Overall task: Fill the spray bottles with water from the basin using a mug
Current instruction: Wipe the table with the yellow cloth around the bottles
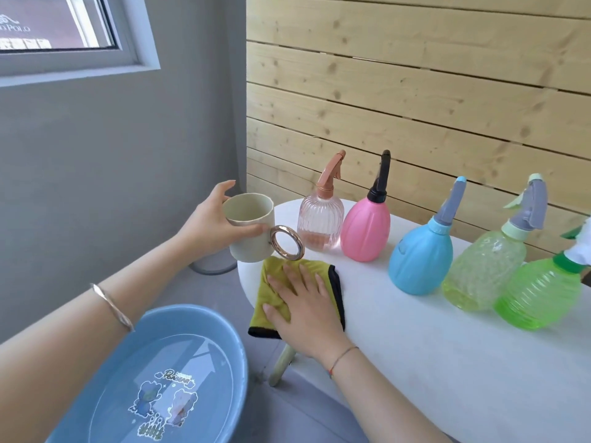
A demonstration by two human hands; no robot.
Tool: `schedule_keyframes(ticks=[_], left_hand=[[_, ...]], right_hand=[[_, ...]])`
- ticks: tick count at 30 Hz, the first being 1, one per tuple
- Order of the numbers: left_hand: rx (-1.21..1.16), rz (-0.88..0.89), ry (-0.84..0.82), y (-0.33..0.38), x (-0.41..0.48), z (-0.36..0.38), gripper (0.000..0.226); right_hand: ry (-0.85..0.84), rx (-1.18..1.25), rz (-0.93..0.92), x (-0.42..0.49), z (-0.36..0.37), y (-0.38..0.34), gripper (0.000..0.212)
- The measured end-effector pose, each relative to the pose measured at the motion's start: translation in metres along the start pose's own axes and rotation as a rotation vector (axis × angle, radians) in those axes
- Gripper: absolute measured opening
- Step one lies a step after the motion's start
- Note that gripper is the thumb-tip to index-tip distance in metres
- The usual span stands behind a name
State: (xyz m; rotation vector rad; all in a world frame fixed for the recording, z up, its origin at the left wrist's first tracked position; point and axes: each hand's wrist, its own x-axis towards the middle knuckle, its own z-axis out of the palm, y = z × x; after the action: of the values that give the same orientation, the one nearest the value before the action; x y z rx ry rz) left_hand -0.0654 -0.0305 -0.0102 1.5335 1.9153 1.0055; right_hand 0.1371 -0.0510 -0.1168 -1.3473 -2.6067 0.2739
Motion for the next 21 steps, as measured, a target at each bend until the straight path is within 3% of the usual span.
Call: schedule_keyframes(ticks=[4, 8, 13, 17, 21], left_hand=[[-0.027, 0.014, -0.011, -0.005, 0.008, 0.015, 0.11], [-0.042, 0.017, -0.056, -0.004, 0.01, 0.031, 0.109], [-0.027, 0.022, -0.115, -0.005, 0.005, 0.041, 0.113], [0.021, 0.026, -0.137, -0.011, 0.001, 0.044, 0.115], [0.01, -0.02, -0.196, -0.005, -0.002, 0.037, 0.138]], right_hand=[[0.031, -0.018, -0.096, -0.038, -0.001, 0.022, 0.058], [0.027, -0.017, -0.024, -0.076, -0.011, 0.053, 0.064], [0.098, -0.032, 0.146, -0.092, -0.015, 0.063, 0.071], [0.133, -0.048, 0.206, -0.089, -0.011, 0.06, 0.065], [0.144, -0.073, 0.238, -0.088, -0.01, 0.058, 0.062]])
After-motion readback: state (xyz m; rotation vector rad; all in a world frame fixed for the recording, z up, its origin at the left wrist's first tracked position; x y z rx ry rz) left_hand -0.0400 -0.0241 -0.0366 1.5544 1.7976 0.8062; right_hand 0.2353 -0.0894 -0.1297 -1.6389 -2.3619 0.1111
